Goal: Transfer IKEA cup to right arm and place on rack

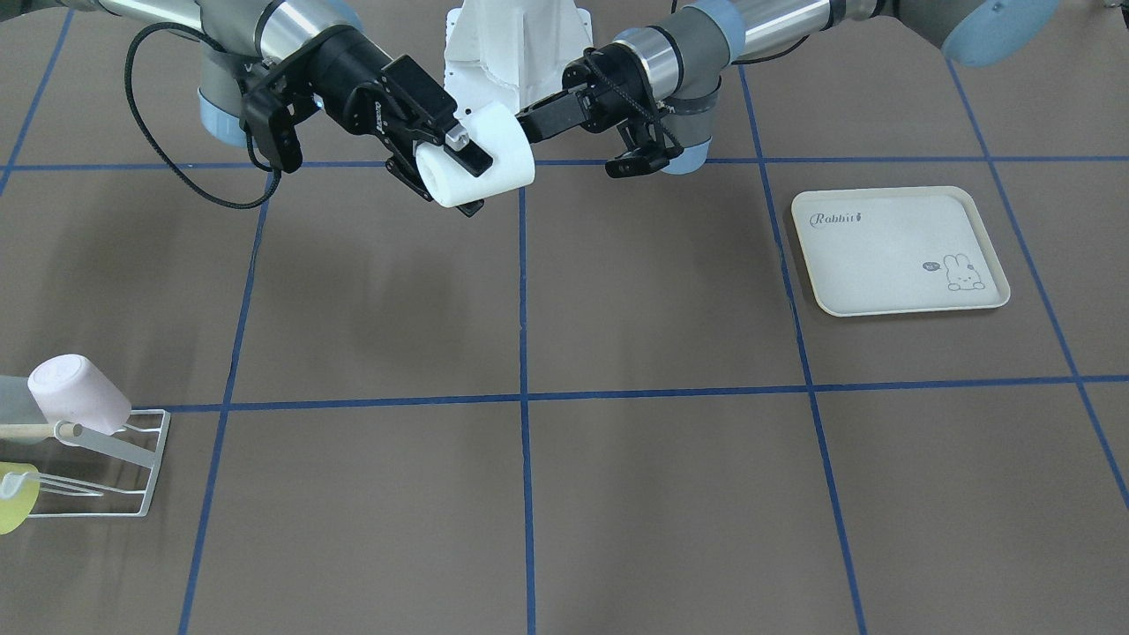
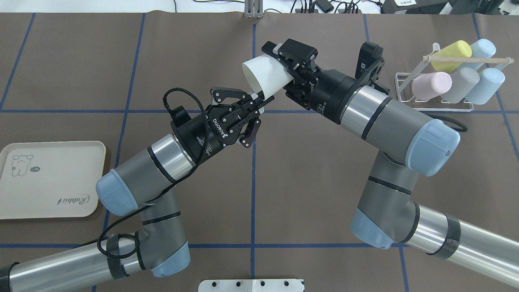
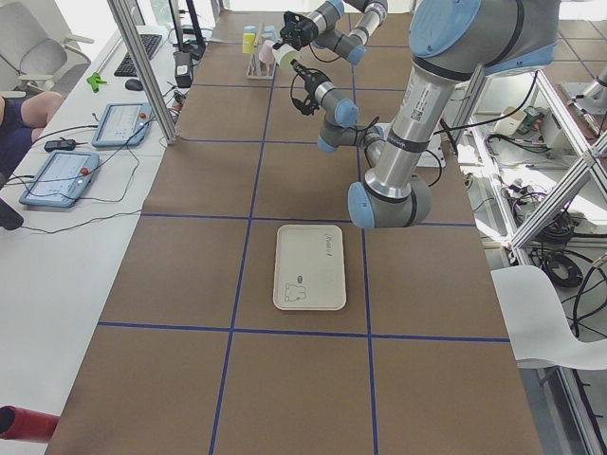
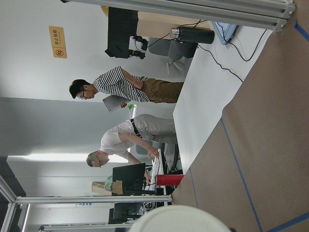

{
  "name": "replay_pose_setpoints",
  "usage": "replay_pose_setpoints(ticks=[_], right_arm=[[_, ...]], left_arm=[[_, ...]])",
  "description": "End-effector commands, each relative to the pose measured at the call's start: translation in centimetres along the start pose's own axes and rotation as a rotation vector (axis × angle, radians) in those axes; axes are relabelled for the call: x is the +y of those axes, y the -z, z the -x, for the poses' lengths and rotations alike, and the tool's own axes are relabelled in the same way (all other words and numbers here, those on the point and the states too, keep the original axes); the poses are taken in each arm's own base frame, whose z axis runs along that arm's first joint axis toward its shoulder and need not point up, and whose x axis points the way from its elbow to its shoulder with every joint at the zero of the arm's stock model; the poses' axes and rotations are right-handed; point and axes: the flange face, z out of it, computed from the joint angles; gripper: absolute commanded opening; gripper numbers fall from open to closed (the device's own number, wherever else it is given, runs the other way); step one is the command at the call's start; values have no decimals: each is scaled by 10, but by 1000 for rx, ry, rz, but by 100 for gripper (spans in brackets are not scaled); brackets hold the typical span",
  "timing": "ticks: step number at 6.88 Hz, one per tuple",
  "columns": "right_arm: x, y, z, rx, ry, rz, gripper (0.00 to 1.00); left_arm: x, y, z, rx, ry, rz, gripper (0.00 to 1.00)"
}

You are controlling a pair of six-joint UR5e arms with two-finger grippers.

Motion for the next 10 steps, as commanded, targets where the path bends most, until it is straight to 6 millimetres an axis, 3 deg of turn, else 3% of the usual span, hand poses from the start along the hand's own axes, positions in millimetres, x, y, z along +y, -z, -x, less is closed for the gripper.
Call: replay_pose_setpoints(ticks=[1, 3, 5, 8, 9, 10], right_arm=[[-1, 0, 1, -4, -1, -1, 0], [-15, 2, 12, -20, 6, -17, 0], [-56, 10, 21, -7, 40, -37, 0], [-207, 60, 21, 148, 206, -114, 0], [-244, 73, 4, 213, 317, -158, 0], [-272, 80, -15, 295, 426, -195, 0]], left_arm=[[0, 0, 0, -2, -26, 0, 100], [-1, 1, 0, -3, -27, -1, 100], [-5, 4, -1, -7, -83, -4, 100], [-11, 3, -14, -5, -215, -5, 100], [-17, 0, -24, -58, -292, 30, 100], [-35, 9, -31, -105, -381, 6, 100]])
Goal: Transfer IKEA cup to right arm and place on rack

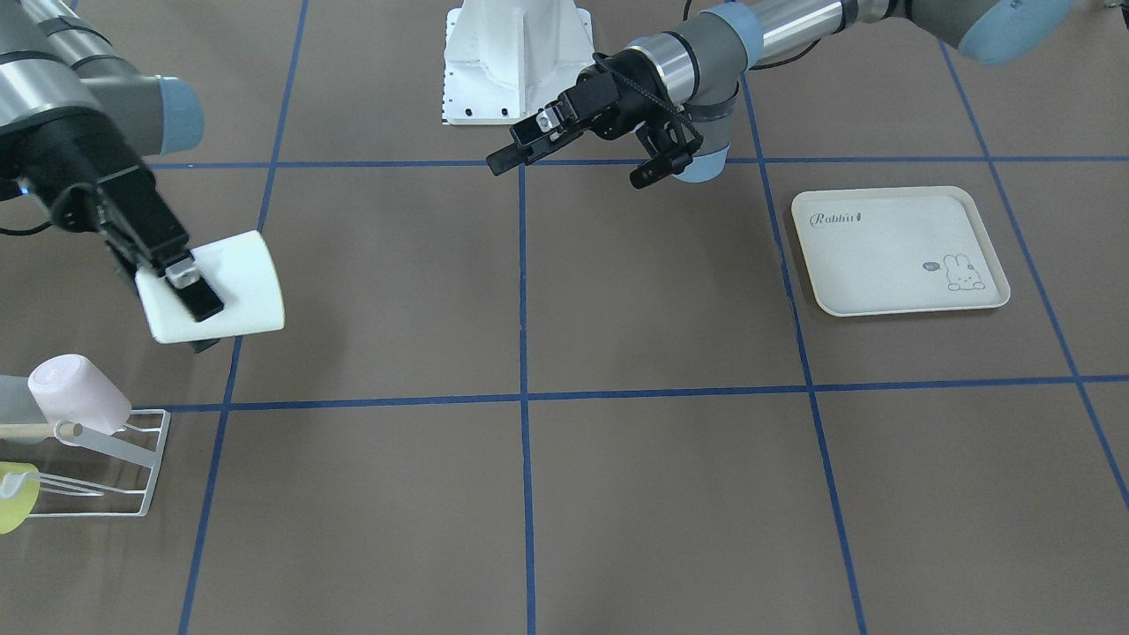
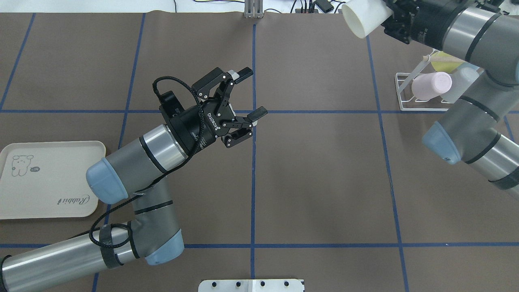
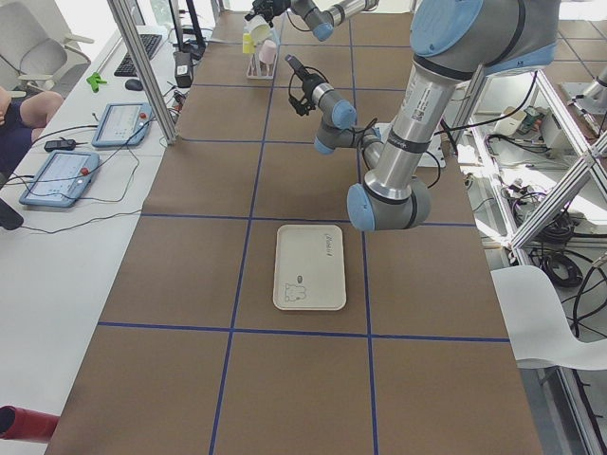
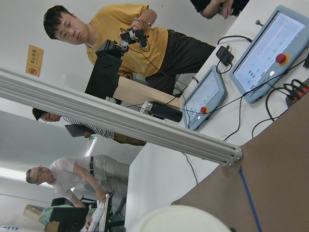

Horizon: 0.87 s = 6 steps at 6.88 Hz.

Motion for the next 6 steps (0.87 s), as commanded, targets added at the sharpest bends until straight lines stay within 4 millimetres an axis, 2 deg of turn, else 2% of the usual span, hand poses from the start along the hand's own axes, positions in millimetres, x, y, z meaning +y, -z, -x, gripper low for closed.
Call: replay_pose_setpoints(ticks=[1, 2, 3, 4, 5, 6], right_arm=[[-55, 5, -46, 192, 243, -77, 0], [-69, 4, -55, 282, 366, -102, 0], [-82, 1, -70, 387, 477, -140, 0], [-94, -4, -89, 486, 633, -173, 0], [-107, -11, -123, 565, 695, -191, 0], [-116, -26, -139, 601, 699, -195, 0]], left_arm=[[-38, 4, -19, -122, -184, -9, 100], [-65, 14, -35, -231, -230, -34, 100], [-93, 40, -52, -300, -331, -40, 100], [-107, 81, -50, -378, -463, -46, 100], [-116, 106, -51, -413, -530, -51, 100], [-115, 113, -55, -421, -530, -48, 100]])
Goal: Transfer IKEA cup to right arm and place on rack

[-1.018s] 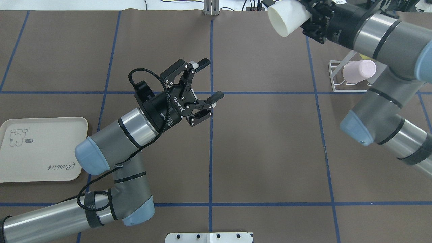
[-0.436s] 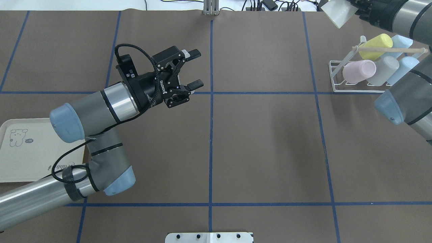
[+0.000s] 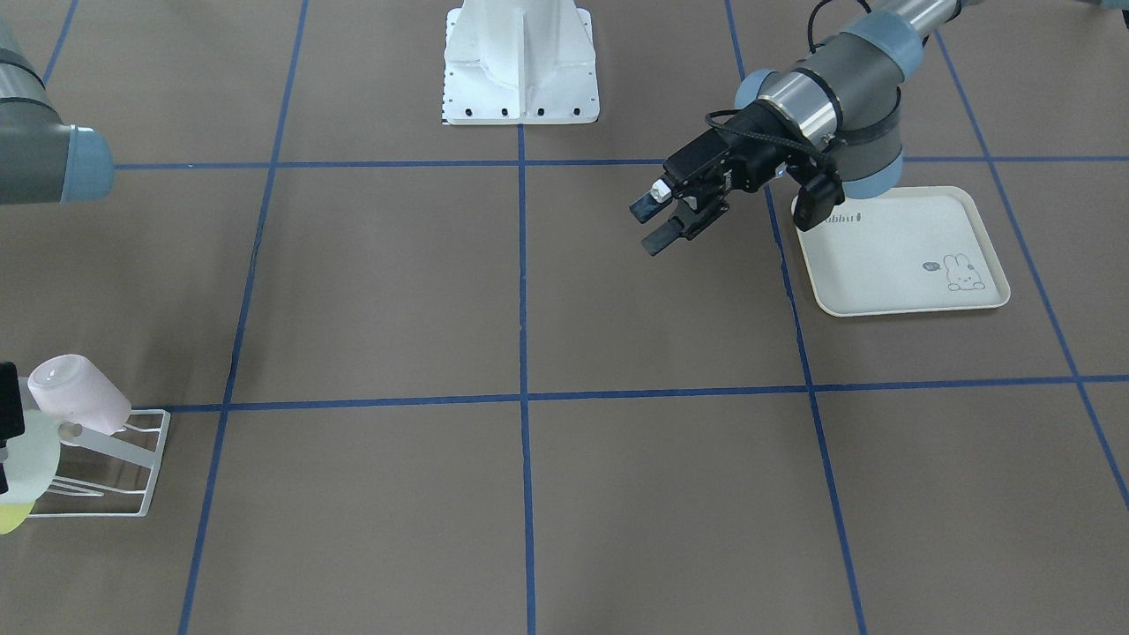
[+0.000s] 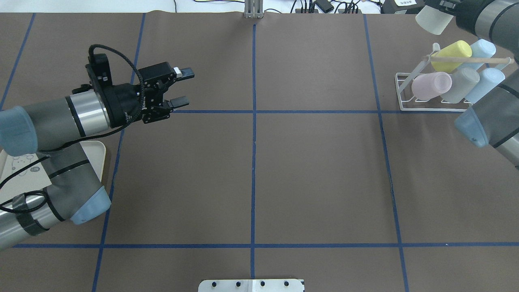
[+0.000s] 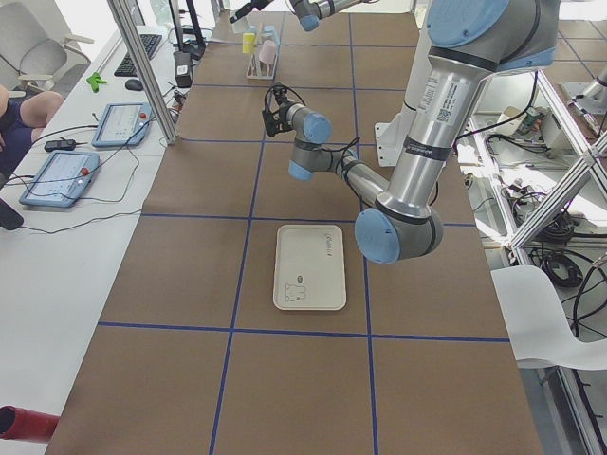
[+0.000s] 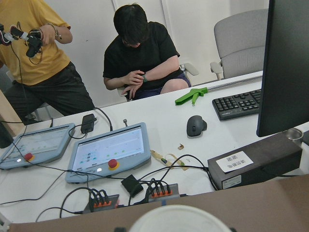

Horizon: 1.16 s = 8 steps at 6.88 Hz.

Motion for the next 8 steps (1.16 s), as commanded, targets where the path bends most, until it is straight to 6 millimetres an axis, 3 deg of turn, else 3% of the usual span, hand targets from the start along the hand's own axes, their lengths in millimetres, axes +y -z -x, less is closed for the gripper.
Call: replay_pose_setpoints(ticks=[1, 2, 5, 8], right_arm=[[12, -34, -30, 52, 99, -23, 0], [21, -41, -44, 27, 182, -42, 0], [30, -33, -66, 47, 192, -53, 0], [61, -35, -40, 36, 214, -70, 0]], left_arm=[[0, 19, -4, -33, -34, -2, 100], [2, 18, -8, -52, -32, -7, 100], [2, 23, -1, -71, -30, 10, 100], [2, 23, 0, -75, -31, 11, 100]])
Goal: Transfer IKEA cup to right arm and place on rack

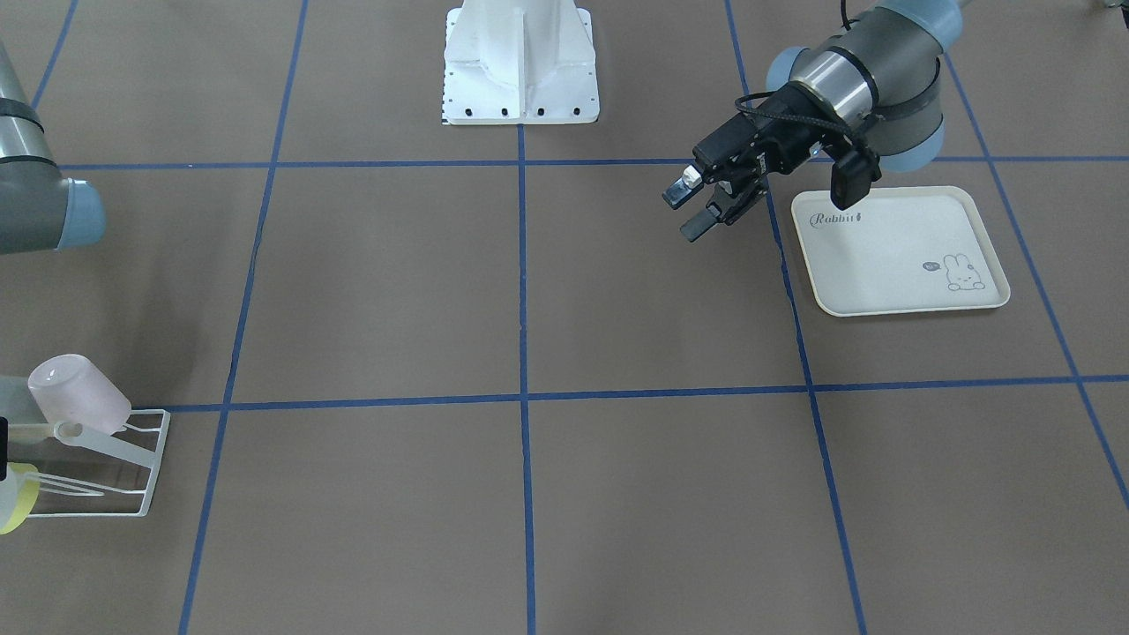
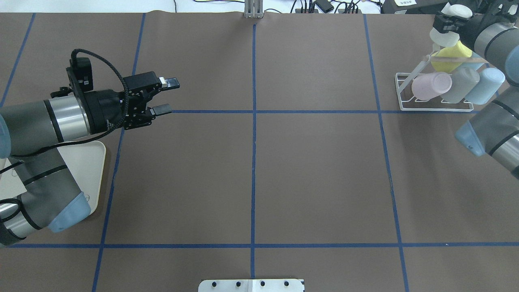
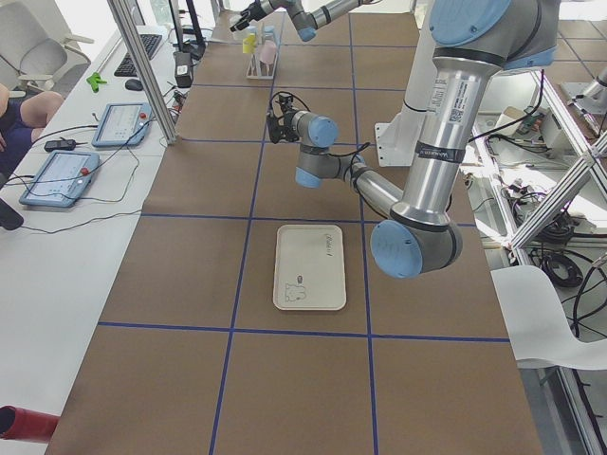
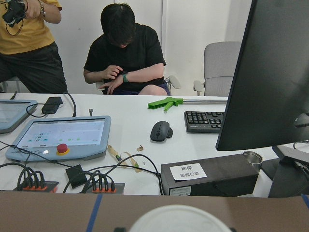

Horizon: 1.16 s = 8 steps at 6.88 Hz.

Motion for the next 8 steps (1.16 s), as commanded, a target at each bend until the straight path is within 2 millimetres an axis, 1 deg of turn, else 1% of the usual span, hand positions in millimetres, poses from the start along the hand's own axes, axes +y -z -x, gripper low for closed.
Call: replay_pose_setpoints(ticks=[1, 4, 7, 8], right_arm=[[22, 1, 18, 3, 19, -7, 0], [36, 5, 0, 12, 54, 2, 0], [39, 6, 1, 0, 53, 2, 0], [39, 6, 2, -2, 54, 2, 75]], left_arm=[[0, 2, 4, -8, 1, 1, 100], [2, 1, 2, -2, 2, 5, 100], [2, 1, 3, -4, 1, 6, 100], [2, 1, 3, -4, 1, 6, 100]])
